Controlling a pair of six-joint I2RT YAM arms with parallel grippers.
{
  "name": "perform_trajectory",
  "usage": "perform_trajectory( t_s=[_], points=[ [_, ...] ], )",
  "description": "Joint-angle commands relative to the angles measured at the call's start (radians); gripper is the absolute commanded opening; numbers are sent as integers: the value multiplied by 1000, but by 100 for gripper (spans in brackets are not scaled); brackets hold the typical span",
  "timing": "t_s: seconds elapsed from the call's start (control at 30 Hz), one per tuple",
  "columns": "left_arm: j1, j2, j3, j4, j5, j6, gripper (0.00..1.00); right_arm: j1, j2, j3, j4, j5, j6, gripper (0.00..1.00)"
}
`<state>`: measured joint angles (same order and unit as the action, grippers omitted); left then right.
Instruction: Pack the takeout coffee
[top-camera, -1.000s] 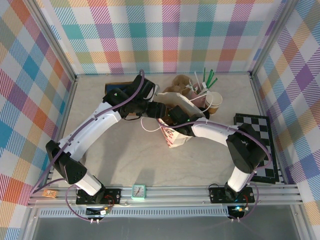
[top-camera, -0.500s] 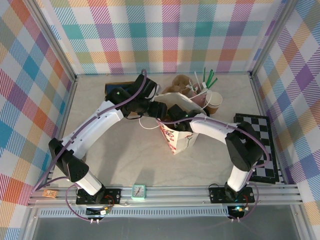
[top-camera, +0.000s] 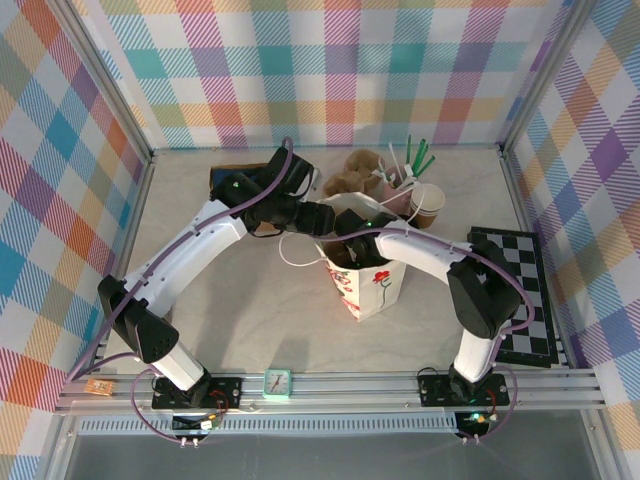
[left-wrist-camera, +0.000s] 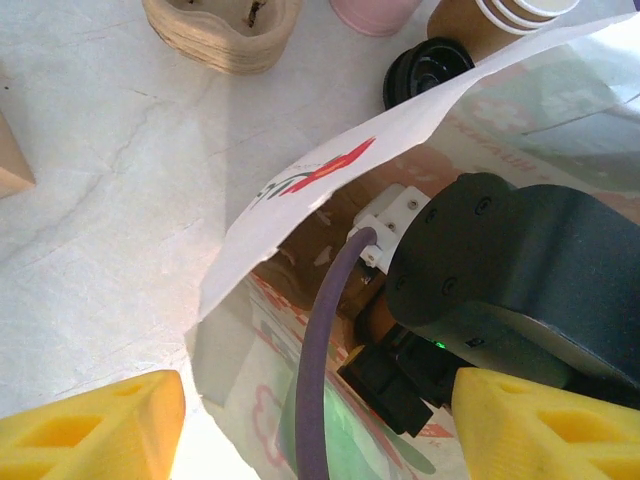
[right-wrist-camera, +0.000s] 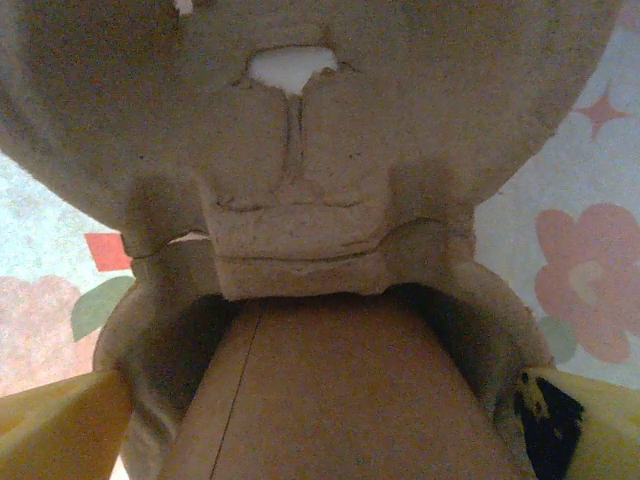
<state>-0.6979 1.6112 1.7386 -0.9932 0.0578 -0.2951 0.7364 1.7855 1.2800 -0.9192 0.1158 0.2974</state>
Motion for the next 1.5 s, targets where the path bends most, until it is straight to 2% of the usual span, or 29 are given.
perform_trajectory(
  t_s=[0.0,0.23,0.27,0.3,1.47],
  points=[
    [6,1,32,-22,-10,14,74,7,6,34,-74,-25,-12,99],
    [6,-16,39,-25,-10,14,79,8,2,61,-108,-37,-12,99],
    [6,-19,39,-25,-11,13,86,8,0,62,-111,-39,-13,99],
    [6,-23,41,-25,-8,14,100,8,-2,64,-113,-40,-13,99],
    [6,-140,61,-39,2,1,100,20,-61,194,-260,-51,1,99]
  ],
)
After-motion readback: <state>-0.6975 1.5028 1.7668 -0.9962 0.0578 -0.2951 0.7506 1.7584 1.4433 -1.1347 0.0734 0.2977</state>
